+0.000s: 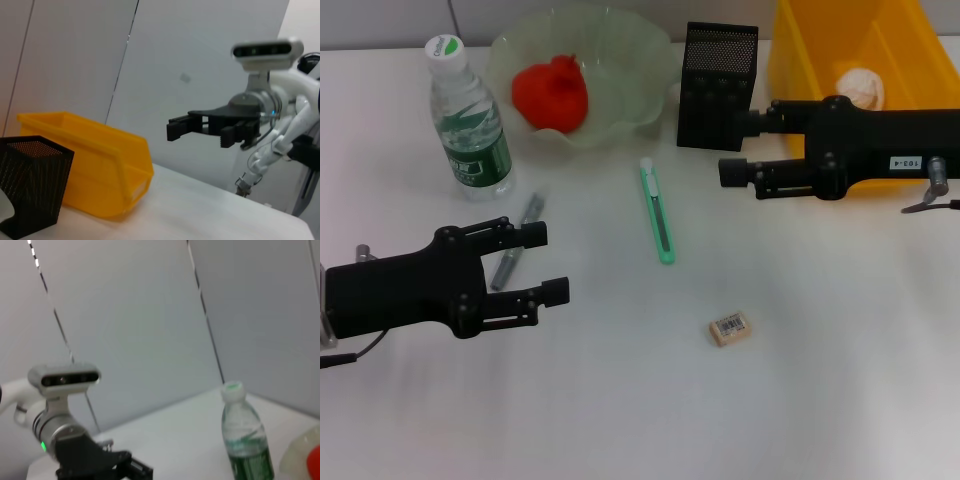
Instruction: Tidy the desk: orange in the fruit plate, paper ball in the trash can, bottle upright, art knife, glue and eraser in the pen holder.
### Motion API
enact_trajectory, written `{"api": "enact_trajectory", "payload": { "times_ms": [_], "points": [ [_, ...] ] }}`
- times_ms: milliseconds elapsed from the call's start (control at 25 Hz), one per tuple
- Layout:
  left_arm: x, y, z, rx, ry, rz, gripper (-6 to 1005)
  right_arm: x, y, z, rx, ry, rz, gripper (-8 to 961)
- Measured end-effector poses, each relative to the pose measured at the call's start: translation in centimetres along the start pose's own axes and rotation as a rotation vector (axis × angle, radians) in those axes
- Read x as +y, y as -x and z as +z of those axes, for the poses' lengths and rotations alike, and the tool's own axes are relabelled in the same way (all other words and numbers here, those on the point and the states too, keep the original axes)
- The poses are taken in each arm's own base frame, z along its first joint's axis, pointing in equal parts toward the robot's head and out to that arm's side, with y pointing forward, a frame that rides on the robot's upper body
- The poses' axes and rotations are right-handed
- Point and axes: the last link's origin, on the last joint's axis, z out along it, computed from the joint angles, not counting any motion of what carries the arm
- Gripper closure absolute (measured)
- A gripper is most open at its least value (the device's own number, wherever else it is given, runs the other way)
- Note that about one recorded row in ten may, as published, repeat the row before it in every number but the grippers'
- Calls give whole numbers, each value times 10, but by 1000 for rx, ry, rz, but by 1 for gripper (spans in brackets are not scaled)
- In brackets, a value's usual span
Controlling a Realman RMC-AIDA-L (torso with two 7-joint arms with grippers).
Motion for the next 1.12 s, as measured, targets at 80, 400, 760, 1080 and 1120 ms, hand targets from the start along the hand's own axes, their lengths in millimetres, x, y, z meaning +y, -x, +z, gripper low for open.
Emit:
{"api": "enact_trajectory", "payload": {
  "times_ms": [80,400,760,1080,1120],
  "points": [
    [0,1,2,-2,-4,4,198,1,6,0,59,8,2,190],
    [-3,-4,9,-6,9,16,198,2,23,25,253,17,17,190],
    [-9,-6,15,-6,-13,9,198,-2,59,75,477,-169,132,190],
    [-11,-5,16,-10,-29,13,198,-18,81,113,720,-372,221,190],
    [-11,-4,16,-11,-31,15,198,-19,80,117,733,-377,224,190]
  ]
}}
